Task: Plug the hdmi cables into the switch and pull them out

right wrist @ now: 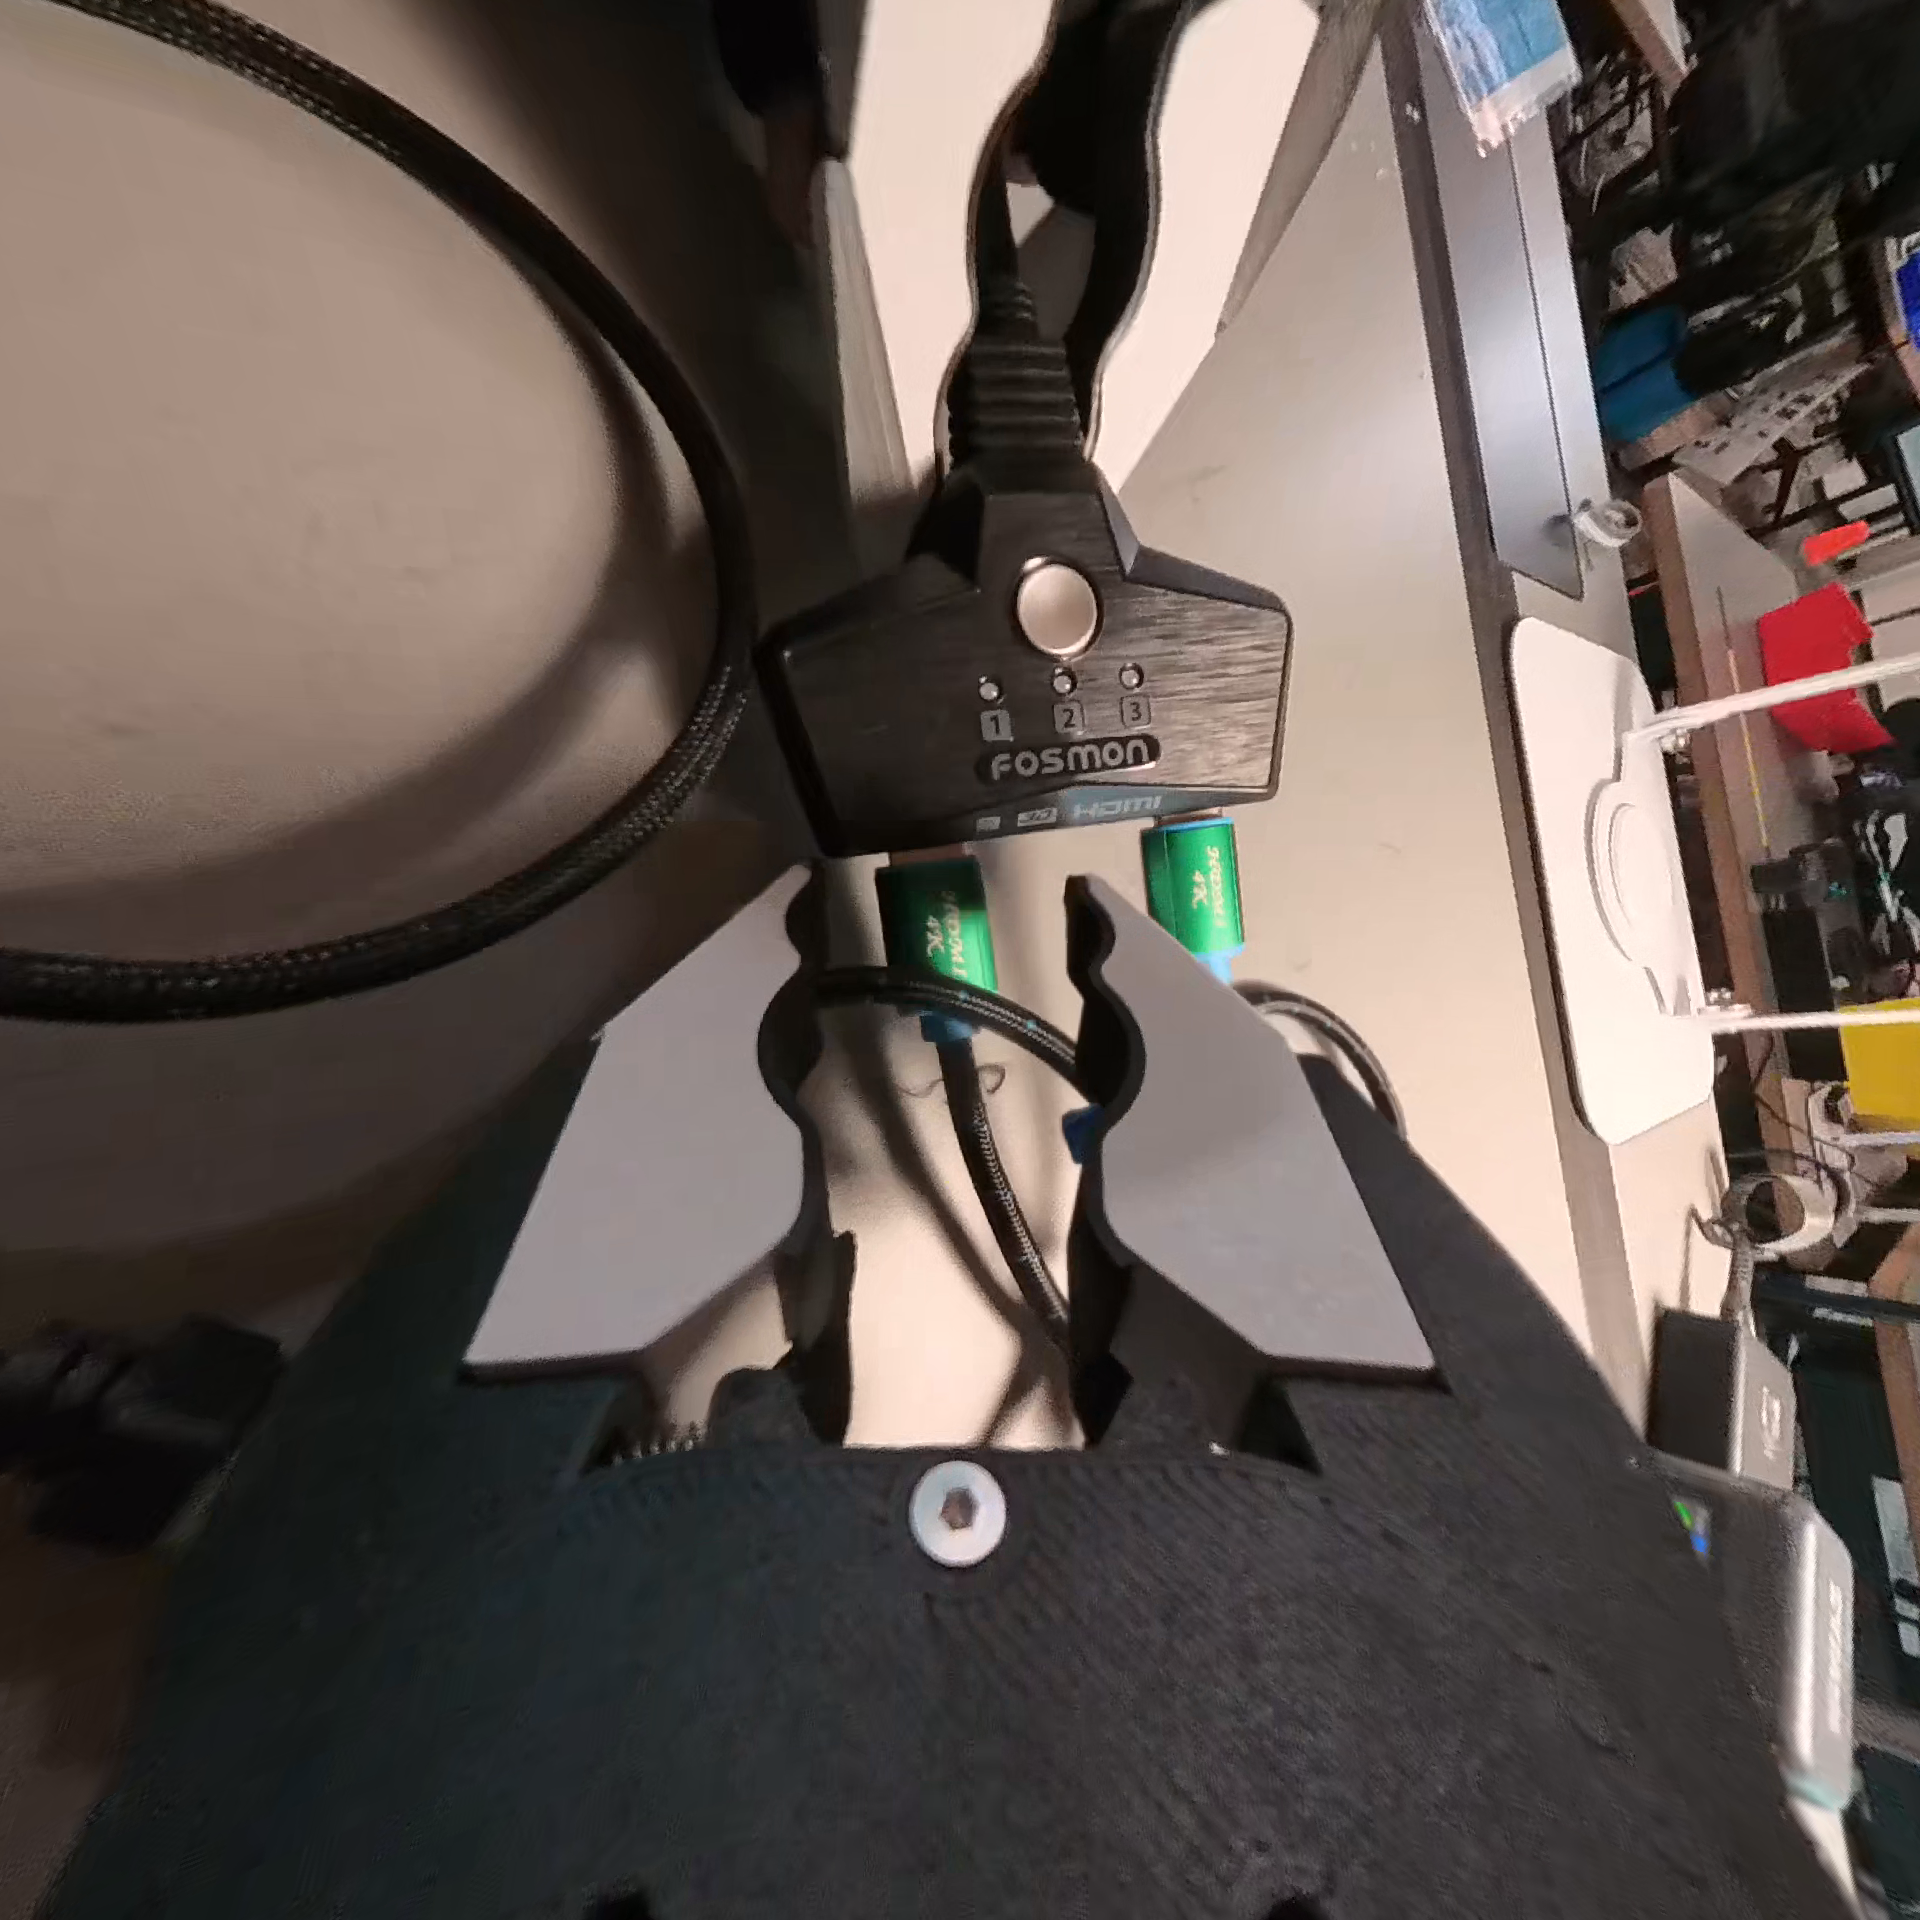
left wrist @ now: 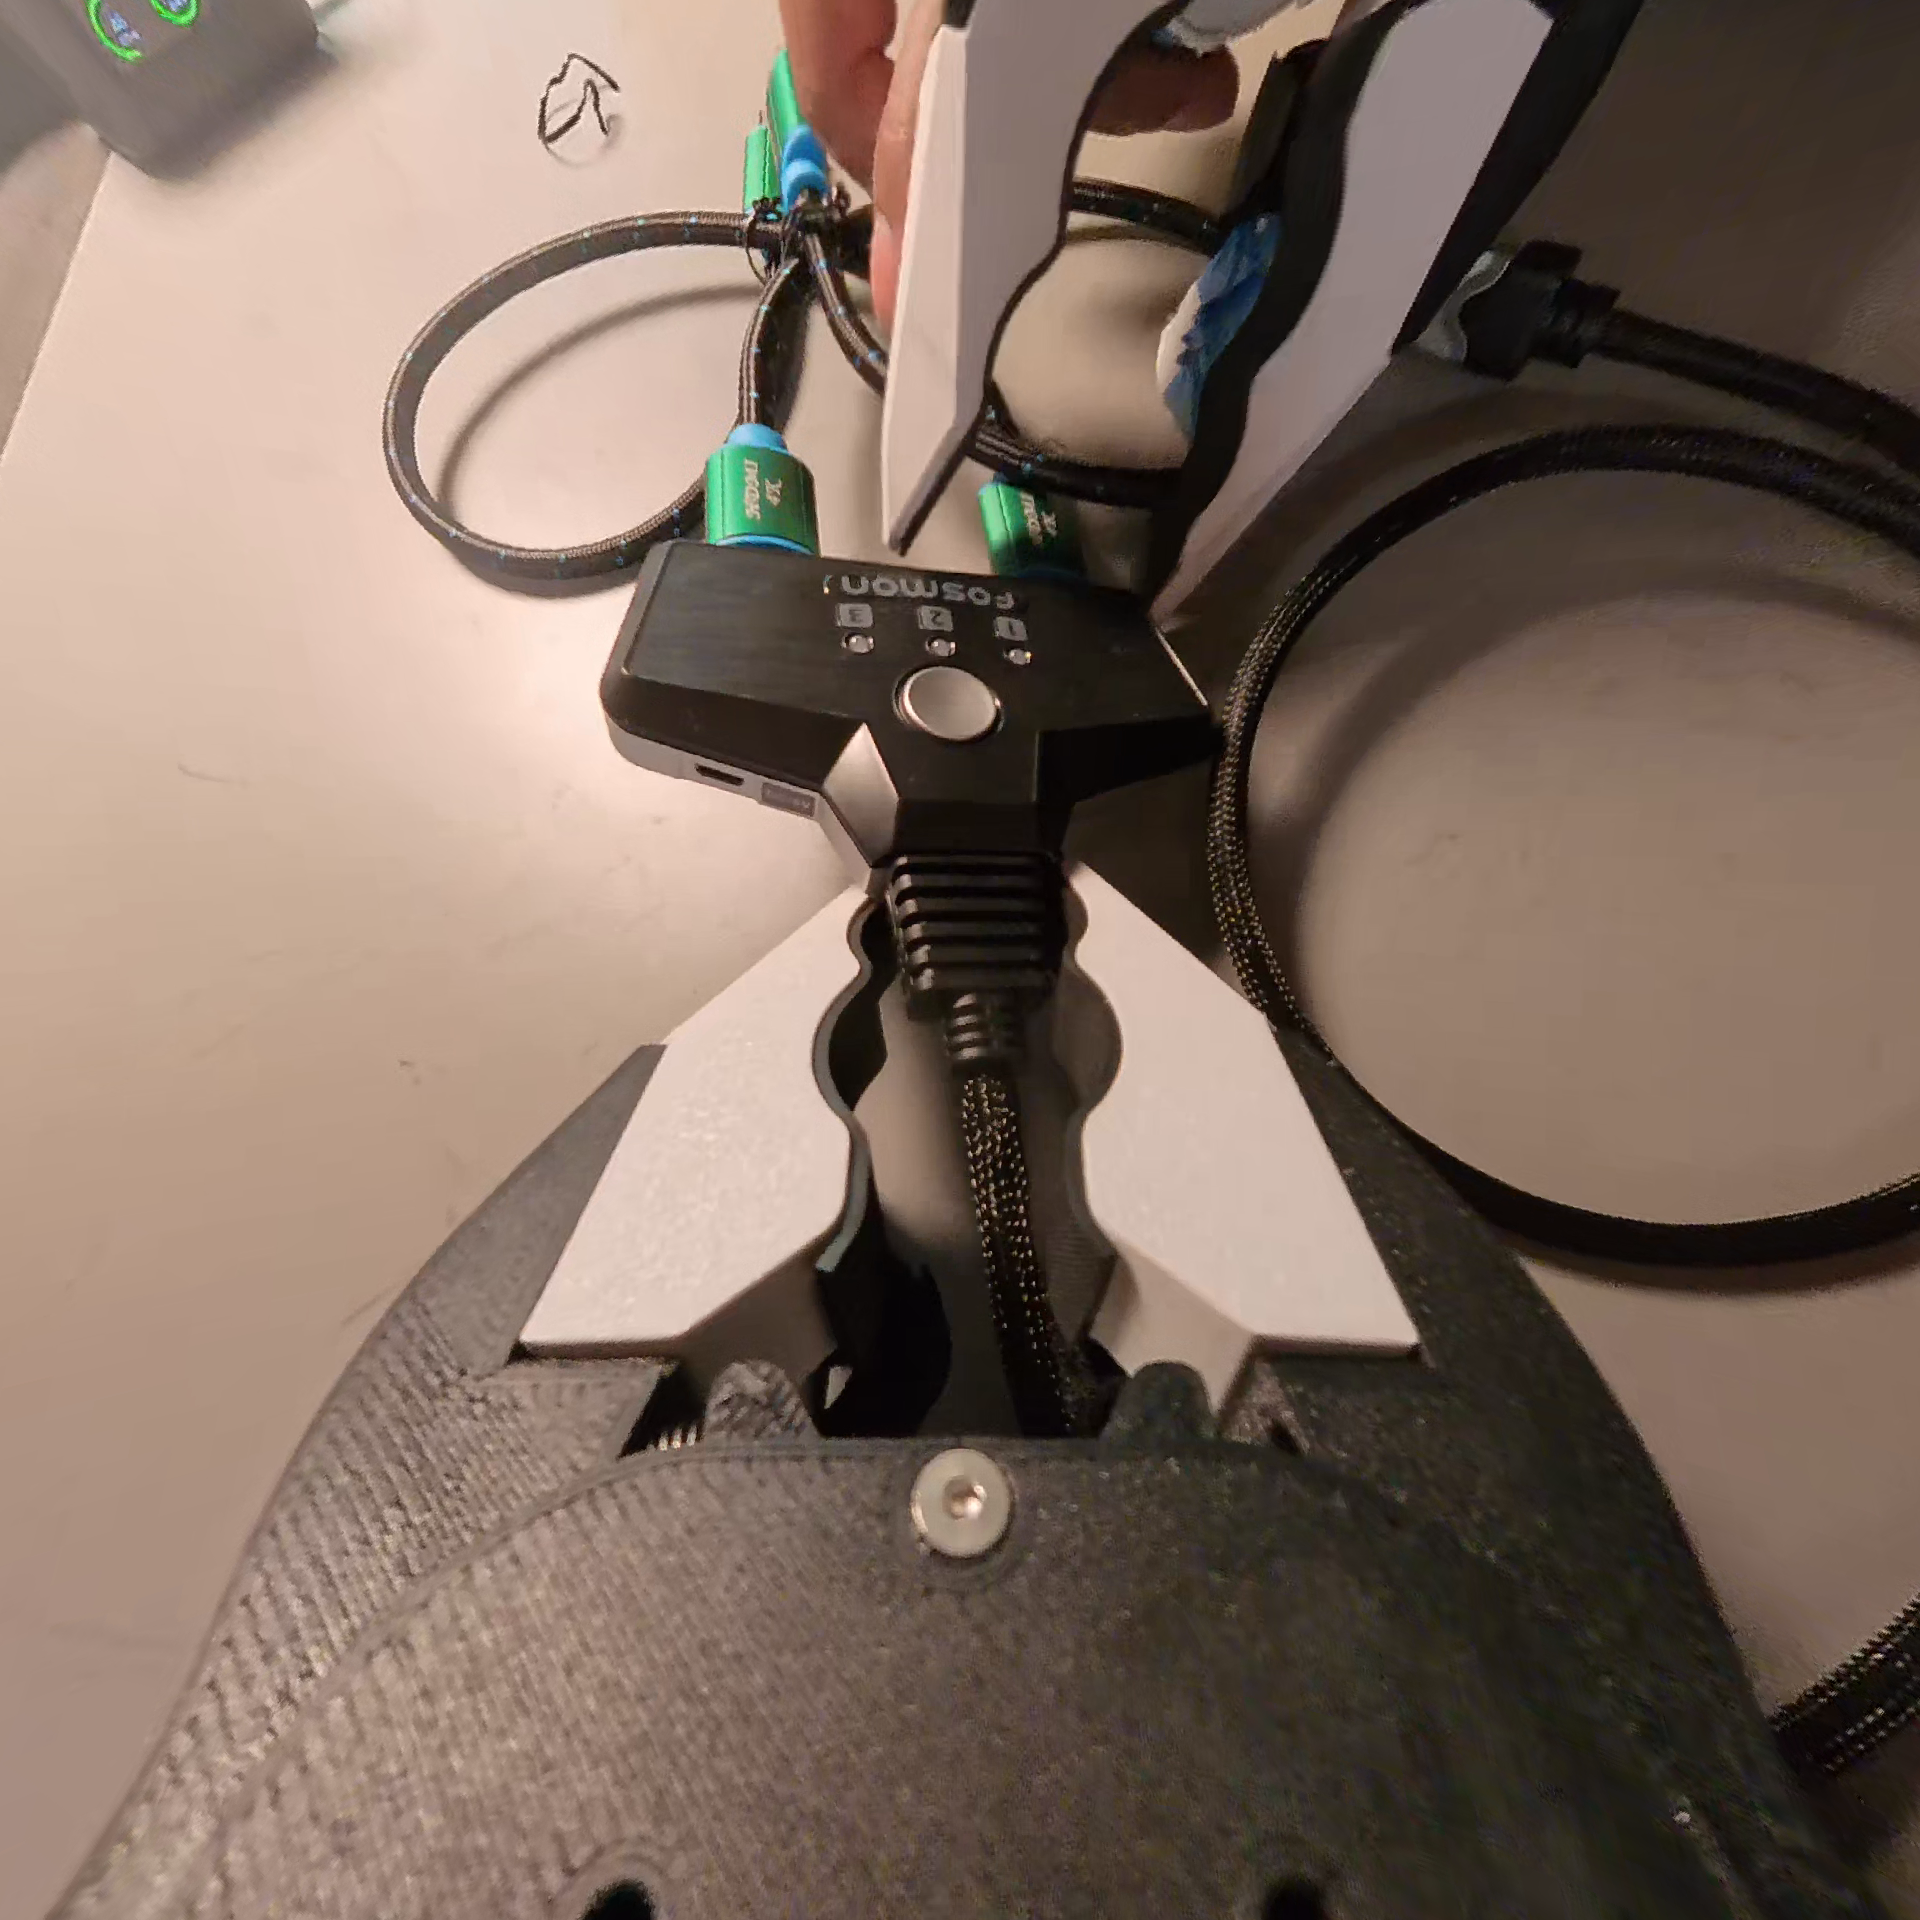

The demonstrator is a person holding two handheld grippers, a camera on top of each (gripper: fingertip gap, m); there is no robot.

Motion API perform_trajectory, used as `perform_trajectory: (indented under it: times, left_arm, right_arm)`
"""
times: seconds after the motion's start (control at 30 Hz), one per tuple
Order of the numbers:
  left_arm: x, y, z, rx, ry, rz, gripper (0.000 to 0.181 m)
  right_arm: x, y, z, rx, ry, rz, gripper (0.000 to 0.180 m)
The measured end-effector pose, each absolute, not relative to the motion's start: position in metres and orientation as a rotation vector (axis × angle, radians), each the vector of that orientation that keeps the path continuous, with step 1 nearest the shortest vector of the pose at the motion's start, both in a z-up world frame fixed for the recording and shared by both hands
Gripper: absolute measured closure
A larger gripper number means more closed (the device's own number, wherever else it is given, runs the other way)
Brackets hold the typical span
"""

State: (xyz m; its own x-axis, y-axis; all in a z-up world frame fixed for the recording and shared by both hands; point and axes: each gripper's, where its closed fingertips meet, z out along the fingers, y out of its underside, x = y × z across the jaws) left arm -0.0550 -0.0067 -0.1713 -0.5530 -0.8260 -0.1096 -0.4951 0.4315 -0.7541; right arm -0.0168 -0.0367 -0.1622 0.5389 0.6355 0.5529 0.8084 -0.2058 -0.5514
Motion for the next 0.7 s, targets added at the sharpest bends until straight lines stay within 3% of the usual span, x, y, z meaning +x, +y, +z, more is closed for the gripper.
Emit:
perform_trajectory:
  times: [0.2,0.3,0.43,0.57,0.7]
  left_arm:
    - [-0.054,-0.005,-0.162,-1.009,2.152,-0.912,0.153]
    - [-0.049,0.002,-0.16,-1.026,2.094,-0.874,0.15]
    - [-0.042,0.03,-0.154,-1.178,1.944,-0.741,0.116]
    - [-0.047,0.071,-0.118,-1.292,1.729,-0.512,0.098]
    - [-0.067,0.104,-0.067,-1.29,1.488,-0.059,0.093]
  right_arm:
    - [-0.015,-0.034,-0.163,-1.894,-1.177,-0.339,0.155]
    - [-0.011,-0.03,-0.162,-1.884,-1.164,-0.387,0.156]
    - [-0.001,-0.025,-0.161,-1.89,-1.109,-0.432,0.156]
    - [0.011,-0.017,-0.15,-1.875,-0.997,-0.468,0.159]
    - [0.023,-0.012,-0.142,-1.865,-0.909,-0.505,0.159]
